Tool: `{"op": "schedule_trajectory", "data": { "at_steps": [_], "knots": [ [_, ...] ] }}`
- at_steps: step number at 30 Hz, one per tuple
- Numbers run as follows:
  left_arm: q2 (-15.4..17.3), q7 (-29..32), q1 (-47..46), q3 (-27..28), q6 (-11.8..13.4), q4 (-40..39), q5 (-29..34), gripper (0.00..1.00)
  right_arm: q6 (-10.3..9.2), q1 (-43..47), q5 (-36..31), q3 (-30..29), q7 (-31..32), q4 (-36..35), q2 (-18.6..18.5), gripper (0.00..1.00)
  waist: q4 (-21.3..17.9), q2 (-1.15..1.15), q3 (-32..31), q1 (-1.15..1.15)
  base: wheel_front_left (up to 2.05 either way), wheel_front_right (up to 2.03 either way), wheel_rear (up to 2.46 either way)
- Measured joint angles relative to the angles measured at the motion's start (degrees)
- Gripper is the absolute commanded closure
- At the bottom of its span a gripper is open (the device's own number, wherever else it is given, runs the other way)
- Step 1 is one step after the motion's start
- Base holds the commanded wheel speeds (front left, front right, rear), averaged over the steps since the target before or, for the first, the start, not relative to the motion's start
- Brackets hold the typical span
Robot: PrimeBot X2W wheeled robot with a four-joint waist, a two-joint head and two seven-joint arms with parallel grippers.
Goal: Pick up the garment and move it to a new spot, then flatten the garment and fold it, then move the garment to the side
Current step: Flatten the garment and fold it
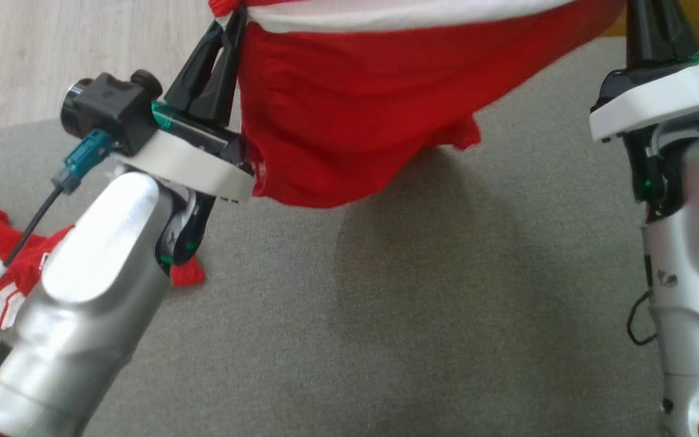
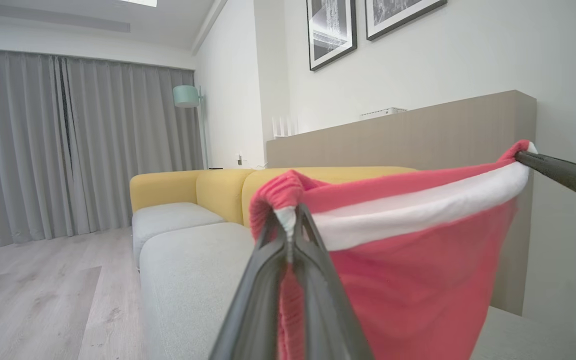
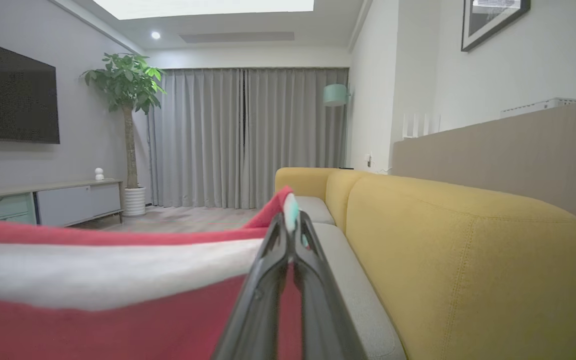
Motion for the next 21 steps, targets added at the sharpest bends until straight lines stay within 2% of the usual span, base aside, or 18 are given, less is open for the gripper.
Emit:
{"op": "schedule_trajectory", "data": {
  "at_steps": [4,11,16,21],
  "knots": [
    [1.5,1.8,3.4,-0.6,1.2,-4.7,0.0,1.0,0.0,3.2,0.5,1.3,2.3,-3.5,-1.1,1.0,0.1,0.0,-1.5,0.0,0.0,0.0,0.0],
    [6.6,6.0,13.4,-0.9,6.8,-17.9,-0.4,1.0,0.0,13.2,1.4,-0.9,9.9,-14.8,-1.8,1.0,0.0,0.0,-3.7,0.0,0.0,0.0,0.0],
    [9.9,10.1,17.2,-0.6,11.2,-28.8,-0.5,1.0,0.0,18.4,0.9,-4.6,17.3,-24.6,-0.1,1.0,-0.4,0.0,-4.0,0.0,0.0,0.0,0.0],
    [11.5,13.2,17.2,0.0,12.6,-32.9,-0.5,1.0,0.0,19.9,-0.3,-5.8,22.1,-28.3,1.1,1.0,-0.7,0.0,-3.1,0.0,0.0,0.0,0.0]
  ]
}}
